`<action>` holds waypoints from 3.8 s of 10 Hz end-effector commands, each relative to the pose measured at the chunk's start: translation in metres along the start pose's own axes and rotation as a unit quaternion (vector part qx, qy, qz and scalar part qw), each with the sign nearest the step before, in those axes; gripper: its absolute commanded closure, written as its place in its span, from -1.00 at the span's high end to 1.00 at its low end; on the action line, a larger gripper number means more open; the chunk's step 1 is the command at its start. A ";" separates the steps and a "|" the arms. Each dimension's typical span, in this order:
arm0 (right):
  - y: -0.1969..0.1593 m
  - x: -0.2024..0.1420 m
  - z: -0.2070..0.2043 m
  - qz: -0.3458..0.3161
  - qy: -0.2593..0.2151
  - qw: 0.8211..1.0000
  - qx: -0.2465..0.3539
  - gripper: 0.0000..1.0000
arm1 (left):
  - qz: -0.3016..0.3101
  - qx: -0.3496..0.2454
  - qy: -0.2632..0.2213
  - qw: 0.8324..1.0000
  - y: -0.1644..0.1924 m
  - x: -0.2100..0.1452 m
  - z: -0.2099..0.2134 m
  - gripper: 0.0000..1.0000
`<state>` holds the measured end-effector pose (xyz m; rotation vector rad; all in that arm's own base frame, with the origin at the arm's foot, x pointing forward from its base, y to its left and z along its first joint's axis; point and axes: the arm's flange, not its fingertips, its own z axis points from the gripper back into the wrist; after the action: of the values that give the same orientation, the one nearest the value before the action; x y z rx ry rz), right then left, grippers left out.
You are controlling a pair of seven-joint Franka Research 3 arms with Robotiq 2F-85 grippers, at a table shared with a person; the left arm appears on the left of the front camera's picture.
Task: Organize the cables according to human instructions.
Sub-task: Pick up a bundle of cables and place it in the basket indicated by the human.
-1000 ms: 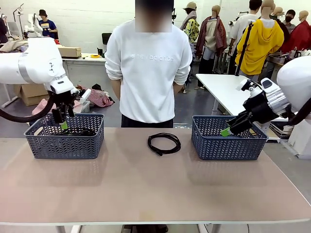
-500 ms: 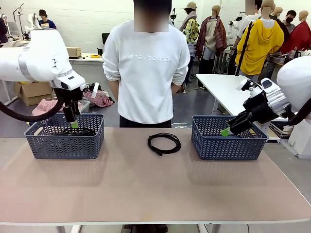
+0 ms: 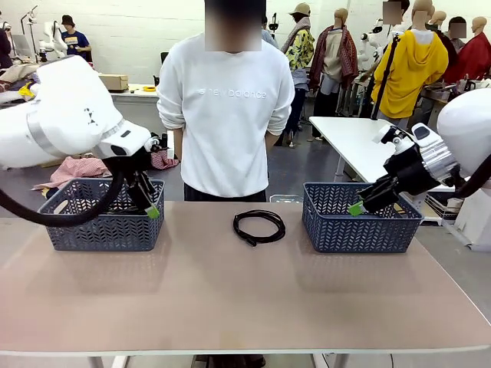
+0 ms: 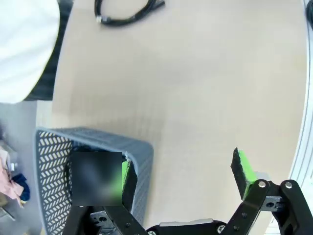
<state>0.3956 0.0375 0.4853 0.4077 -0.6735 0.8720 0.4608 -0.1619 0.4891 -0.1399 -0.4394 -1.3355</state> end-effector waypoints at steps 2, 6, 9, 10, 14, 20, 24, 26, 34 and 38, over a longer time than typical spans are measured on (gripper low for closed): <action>-0.003 -0.001 -0.001 0.009 -0.014 1.000 0.008 1.00 | -0.008 0.015 -0.035 0.999 -0.021 -0.016 -0.005 1.00; -0.003 -0.001 -0.001 0.009 -0.014 1.000 0.008 1.00 | -0.003 0.009 -0.017 1.000 -0.017 -0.004 -0.006 1.00; -0.003 -0.001 -0.001 0.009 -0.014 1.000 0.008 1.00 | -0.003 0.009 -0.017 1.000 -0.017 -0.004 -0.006 1.00; -0.003 -0.001 -0.001 0.009 -0.014 1.000 0.008 1.00 | -0.003 0.009 -0.017 1.000 -0.017 -0.004 -0.006 1.00; -0.003 -0.001 -0.001 0.009 -0.014 1.000 0.008 1.00 | -0.003 0.009 -0.017 1.000 -0.017 -0.004 -0.006 1.00; -0.003 -0.001 -0.001 0.009 -0.014 1.000 0.008 1.00 | -0.003 0.009 -0.017 1.000 -0.017 -0.004 -0.006 1.00; 0.000 0.000 0.000 0.000 0.000 1.000 0.000 1.00 | -0.003 0.009 -0.017 1.000 -0.017 -0.004 -0.006 1.00; 0.005 0.026 -0.022 0.005 0.024 0.999 -0.021 1.00 | -0.003 0.009 -0.017 1.000 -0.017 -0.004 -0.006 1.00; 0.020 0.136 -0.167 -0.002 0.164 0.985 -0.044 1.00 | -0.003 0.009 -0.017 1.000 -0.017 -0.004 -0.006 1.00; 0.025 0.156 -0.210 -0.001 0.175 0.983 -0.060 1.00 | -0.003 0.009 -0.017 1.000 -0.017 -0.004 -0.006 1.00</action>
<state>0.5190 0.2579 0.4359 0.1595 -0.4108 0.8894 0.4429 -0.1665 0.4787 -0.1475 -0.4887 -1.3378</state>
